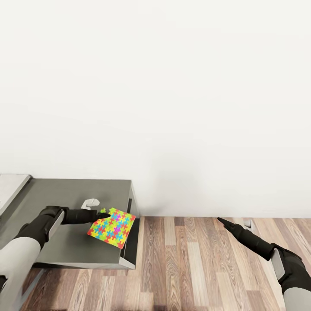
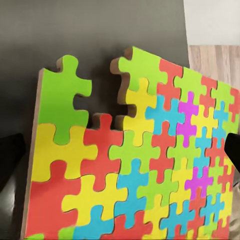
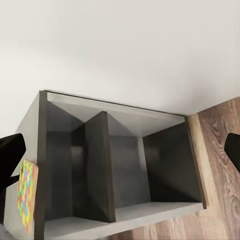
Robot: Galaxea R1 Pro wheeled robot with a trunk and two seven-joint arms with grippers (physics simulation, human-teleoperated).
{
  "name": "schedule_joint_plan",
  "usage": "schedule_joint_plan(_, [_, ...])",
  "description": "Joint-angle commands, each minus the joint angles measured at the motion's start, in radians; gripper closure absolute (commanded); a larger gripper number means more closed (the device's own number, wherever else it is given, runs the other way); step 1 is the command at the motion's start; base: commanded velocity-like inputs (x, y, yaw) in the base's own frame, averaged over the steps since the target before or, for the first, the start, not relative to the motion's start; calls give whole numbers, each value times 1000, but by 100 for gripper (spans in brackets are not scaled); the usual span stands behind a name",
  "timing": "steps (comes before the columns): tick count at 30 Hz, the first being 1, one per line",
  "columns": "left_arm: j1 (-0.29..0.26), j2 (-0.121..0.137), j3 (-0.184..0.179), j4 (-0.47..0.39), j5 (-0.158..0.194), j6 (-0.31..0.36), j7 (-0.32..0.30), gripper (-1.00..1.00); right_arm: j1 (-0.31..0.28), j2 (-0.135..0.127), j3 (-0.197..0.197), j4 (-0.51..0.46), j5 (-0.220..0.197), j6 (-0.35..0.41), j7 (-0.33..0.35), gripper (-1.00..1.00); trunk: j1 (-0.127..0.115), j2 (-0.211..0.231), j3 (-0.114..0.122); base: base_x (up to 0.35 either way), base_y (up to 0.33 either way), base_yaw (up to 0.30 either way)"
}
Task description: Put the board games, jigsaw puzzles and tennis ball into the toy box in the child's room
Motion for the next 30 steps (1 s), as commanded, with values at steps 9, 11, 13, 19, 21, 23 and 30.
schedule_joint_plan(9, [-3, 29, 52, -55, 15, 12, -57, -100, -1, 0, -2, 0, -4, 8, 1, -100, 0, -2, -2, -15, 0, 0])
schedule_joint_plan(11, [-3, 39, 91, -87, 15, 23, -88, -100, -1, 0, -2, 0, -4, 8, 1, -100, 0, -2, -2, -1, 0, 0])
schedule_joint_plan(13, [-4, 44, 135, -112, 15, 41, -123, -100, -1, 0, -2, 0, -4, 8, 2, -100, 0, -2, -2, 0, 0, 0])
schedule_joint_plan(19, [1, 55, 219, -143, 14, 66, -233, -100, -1, 0, -2, 0, -4, 8, 2, -100, 0, -2, -2, 0, 0, 0])
schedule_joint_plan(21, [5, 60, 225, -145, 14, 65, -284, -100, -1, 0, -2, 0, -4, 8, 2, -100, 0, -2, -2, 0, 0, 0])
schedule_joint_plan(23, [8, 71, 228, -146, 13, 64, -355, -100, -1, 0, -2, 0, -4, 8, 2, -100, 0, -2, -2, 0, 0, 0])
schedule_joint_plan(30, [74, 109, 232, -146, 13, 58, -656, -100, -1, 1, -1, -1, -6, 11, 4, -100, 0, -2, -2, 0, 0, 0])
